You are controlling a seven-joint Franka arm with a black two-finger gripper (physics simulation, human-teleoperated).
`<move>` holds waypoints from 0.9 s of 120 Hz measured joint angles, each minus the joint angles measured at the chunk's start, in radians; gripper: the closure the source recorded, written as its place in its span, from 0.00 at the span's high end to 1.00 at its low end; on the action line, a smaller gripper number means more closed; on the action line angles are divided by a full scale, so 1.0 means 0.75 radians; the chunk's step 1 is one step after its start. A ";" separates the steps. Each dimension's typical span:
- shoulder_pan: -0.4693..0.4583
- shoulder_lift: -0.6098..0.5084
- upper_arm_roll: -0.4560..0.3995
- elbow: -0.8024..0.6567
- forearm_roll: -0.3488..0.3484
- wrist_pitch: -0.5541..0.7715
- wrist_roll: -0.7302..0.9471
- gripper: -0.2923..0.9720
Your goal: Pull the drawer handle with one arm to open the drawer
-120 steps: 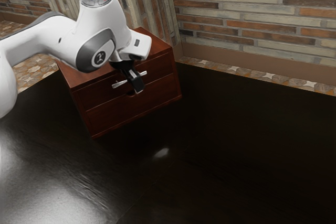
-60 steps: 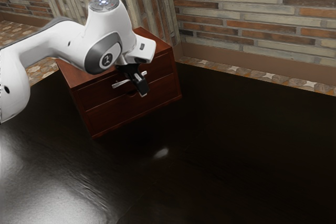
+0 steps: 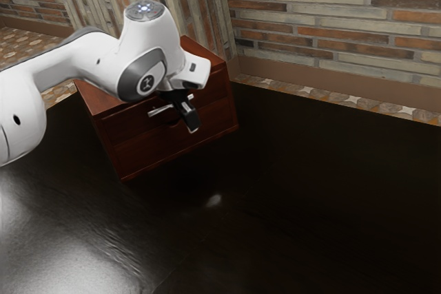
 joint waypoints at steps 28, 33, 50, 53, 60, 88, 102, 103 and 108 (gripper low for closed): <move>-0.006 -0.057 -0.001 -0.069 -0.001 0.000 -0.001 0.74; -0.007 -0.068 -0.001 -0.085 -0.001 0.000 -0.002 0.75; -0.006 -0.101 -0.003 -0.126 -0.003 0.001 -0.003 0.74; -0.006 -0.105 -0.003 -0.133 -0.003 0.001 -0.003 0.75; -0.006 -0.120 -0.003 -0.153 -0.004 0.003 -0.004 0.76; -0.010 -0.197 -0.012 -0.247 -0.011 0.011 -0.014 0.75; -0.032 -0.214 -0.016 -0.261 -0.014 0.013 -0.020 0.73; -0.034 -0.216 -0.016 -0.263 -0.014 0.013 -0.021 0.73; -0.042 -0.225 -0.017 -0.272 -0.015 0.014 -0.024 0.74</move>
